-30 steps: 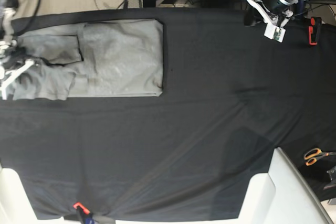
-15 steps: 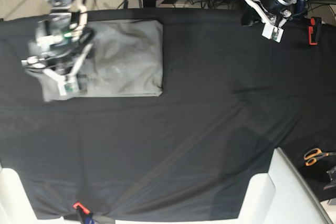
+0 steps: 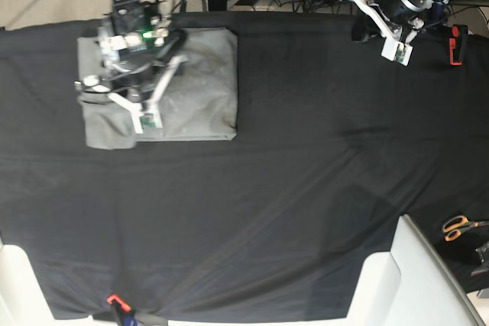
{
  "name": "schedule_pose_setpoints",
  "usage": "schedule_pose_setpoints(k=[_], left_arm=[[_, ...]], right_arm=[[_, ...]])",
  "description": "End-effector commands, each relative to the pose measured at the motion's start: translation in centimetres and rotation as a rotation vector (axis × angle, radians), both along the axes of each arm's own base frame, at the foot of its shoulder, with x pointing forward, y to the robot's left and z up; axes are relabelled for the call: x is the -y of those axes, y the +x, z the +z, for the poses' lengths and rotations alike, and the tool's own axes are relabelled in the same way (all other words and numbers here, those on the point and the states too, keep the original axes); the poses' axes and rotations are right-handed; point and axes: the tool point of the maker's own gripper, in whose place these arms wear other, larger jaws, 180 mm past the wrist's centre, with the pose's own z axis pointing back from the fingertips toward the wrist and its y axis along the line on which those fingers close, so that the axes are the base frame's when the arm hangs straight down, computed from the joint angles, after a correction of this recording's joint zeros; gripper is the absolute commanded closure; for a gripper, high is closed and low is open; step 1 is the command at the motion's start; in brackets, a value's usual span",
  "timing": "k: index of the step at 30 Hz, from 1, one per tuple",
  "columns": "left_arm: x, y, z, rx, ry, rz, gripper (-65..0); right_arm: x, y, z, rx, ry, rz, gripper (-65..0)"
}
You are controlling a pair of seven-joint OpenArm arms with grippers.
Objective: Fold the T-shirt properly
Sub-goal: 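Fold the grasped strip end over onto the strip with the right gripper, then press the folded stack flat with the right gripper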
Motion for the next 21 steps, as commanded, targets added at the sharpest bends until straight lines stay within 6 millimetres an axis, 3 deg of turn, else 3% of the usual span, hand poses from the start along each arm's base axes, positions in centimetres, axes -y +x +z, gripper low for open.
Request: schedule_pose_setpoints(k=[1,17,21], left_arm=[[-0.2,0.2,0.5,0.02,-0.002,-0.004,0.0],[-0.2,0.2,0.6,0.022,-0.002,-0.004,0.0],[-0.2,0.2,0.6,0.022,-0.002,-0.004,0.0]], right_arm=[[-0.7,0.5,0.8,0.023,0.005,0.008,-0.8],[-5.4,0.1,1.3,0.03,0.05,0.07,-0.8],[-6.9,0.2,1.4,0.017,0.149,0.055,-0.8]])
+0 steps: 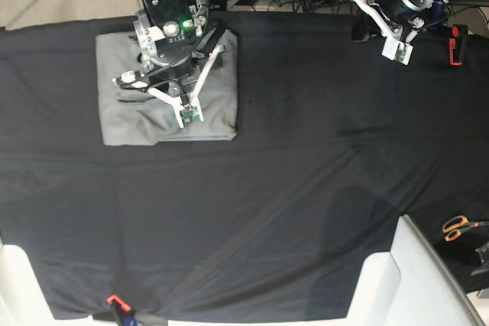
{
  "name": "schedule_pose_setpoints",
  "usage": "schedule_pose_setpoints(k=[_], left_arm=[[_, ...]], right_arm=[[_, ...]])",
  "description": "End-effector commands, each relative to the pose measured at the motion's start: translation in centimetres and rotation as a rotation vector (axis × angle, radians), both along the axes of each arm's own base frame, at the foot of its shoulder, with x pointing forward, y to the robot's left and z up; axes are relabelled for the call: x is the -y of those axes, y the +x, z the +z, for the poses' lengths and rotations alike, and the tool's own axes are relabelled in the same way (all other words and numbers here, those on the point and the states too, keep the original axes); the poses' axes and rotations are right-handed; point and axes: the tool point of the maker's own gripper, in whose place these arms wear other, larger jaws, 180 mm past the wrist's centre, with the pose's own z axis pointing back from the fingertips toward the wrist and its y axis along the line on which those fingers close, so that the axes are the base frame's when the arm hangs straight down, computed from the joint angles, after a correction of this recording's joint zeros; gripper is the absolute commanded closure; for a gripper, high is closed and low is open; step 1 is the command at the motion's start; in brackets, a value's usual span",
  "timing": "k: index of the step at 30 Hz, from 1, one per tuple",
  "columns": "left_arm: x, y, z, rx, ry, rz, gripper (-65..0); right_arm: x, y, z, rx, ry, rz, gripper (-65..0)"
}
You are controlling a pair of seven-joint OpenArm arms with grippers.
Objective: Fold the T-shirt properly
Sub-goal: 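Press the folded stack flat with the right gripper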
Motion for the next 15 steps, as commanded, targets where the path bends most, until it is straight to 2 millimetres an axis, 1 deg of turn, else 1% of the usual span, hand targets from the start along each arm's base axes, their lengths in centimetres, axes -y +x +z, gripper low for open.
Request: schedule_pose_setpoints(k=[1,3,5,10,15], left_arm=[[-0.2,0.4,0.6,0.028,-0.004,-0.003,0.0],[-0.2,0.4,0.6,0.028,-0.004,-0.003,0.0],[-0.2,0.4,0.6,0.028,-0.004,-0.003,0.0],[-0.2,0.4,0.6,0.028,-0.003,-0.001,0.0],[-0.2,0.4,0.6,0.028,-0.002,-0.002,0.0]], right_arm=[[-0.5,1.2,1.0,0.039,0.038,-0.031,-0.8],[-0.9,1.2,0.8,0.024,0.086,-0.065,-0.8],[-1.2,1.7,1.0,0.027,0.113,-0.07,-0.8],[-1.4,2.5,1.3,0.041,0.12,-0.069,-0.8],[-1.4,2.2,0.9,0.027,0.113,-0.066,-0.8]])
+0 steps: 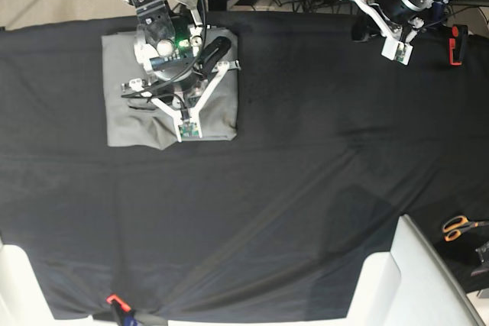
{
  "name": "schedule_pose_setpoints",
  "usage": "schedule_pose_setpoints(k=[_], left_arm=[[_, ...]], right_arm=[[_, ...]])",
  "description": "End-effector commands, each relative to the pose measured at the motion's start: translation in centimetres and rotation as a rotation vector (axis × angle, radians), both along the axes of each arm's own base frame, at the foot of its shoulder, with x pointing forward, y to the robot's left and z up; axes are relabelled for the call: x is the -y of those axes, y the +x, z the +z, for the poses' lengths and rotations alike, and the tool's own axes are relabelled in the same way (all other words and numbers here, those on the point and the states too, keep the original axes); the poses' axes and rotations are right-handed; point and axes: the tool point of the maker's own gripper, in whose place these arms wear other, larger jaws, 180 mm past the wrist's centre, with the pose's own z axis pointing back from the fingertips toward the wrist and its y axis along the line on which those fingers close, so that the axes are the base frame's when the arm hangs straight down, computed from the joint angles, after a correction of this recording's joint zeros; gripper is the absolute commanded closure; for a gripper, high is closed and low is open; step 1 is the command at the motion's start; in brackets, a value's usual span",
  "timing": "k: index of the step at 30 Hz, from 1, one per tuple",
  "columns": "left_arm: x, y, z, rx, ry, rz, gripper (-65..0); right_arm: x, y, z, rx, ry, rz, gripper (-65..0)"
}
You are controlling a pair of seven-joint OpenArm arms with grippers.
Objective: Fold the T-shirt properly
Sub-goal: 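Press the folded stack flat with the right gripper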
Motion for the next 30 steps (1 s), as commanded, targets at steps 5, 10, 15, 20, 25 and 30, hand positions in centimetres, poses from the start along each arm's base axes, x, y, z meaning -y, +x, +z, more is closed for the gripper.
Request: schedule_pose_setpoints(k=[5,10,15,20,25,30], left_arm=[[-0.2,0.4,0.6,0.027,-0.002,-0.003,0.0],[-0.2,0.4,0.6,0.027,-0.002,-0.003,0.0],[-0.2,0.4,0.6,0.027,-0.002,-0.003,0.0],[-0.3,0.3,0.6,0.025,-0.001,-0.003,0.0],[-0.3,0.3,0.6,0.024,0.0,-0.002,0.0],[-0.3,0.3,0.6,0.024,0.0,-0.002,0.0]], right_arm=[[-0.6,0.6,0.8,0.032,0.02,0.0,-0.8],[-1.3,0.1,0.5,0.007,0.069,-0.004,-0.8],[-1.6,-0.1,0.0,-0.013,0.084,-0.003,-0.8],[-1.6,-0.1,0.0,-0.015,0.085,-0.003,-0.8],[-1.8,-0.1,0.2,-0.011,0.095,-0.007,-0.8],[-1.8,-0.1,0.2,-0.011,0.095,-0.007,-0.8]])
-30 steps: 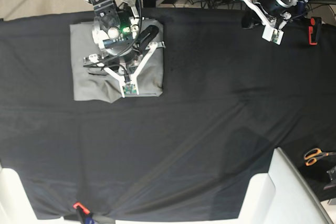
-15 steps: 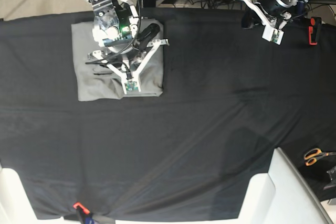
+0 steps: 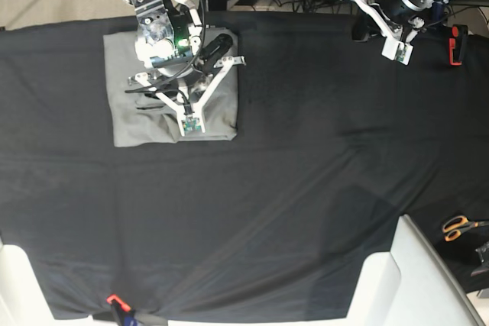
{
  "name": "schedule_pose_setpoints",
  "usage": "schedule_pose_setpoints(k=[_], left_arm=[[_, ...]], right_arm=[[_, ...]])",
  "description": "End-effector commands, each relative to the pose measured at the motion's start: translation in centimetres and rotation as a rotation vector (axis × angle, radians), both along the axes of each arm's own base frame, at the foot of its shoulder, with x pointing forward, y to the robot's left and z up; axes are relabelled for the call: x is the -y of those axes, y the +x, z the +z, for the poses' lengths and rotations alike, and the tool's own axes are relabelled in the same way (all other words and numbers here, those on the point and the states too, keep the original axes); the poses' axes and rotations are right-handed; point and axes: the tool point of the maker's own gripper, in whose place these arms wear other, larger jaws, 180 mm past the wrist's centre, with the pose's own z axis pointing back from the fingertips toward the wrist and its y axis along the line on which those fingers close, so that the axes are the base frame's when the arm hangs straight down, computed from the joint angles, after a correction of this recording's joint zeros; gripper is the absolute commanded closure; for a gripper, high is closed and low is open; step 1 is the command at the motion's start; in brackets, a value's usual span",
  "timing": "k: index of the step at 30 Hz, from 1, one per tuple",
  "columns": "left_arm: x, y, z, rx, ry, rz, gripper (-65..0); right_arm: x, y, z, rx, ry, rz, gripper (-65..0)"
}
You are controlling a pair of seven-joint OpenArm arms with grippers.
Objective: Fold the T-shirt properly
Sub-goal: 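Press the folded stack flat with the right gripper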
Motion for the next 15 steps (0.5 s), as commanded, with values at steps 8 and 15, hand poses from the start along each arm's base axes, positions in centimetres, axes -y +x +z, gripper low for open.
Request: schedule_pose_setpoints(k=[8,15], left_arm=[[-0.3,0.3,0.5,0.022,-0.001,-0.001,0.0],[-0.6,-0.4,-1.1,-0.02,-0.022,0.028,0.0]], right_arm=[[-1.8,0.6,1.0,0.01,0.108,-0.011,-0.8],[-1.7,1.0,1.2,0.021,0.113,-0.016,-1.7]])
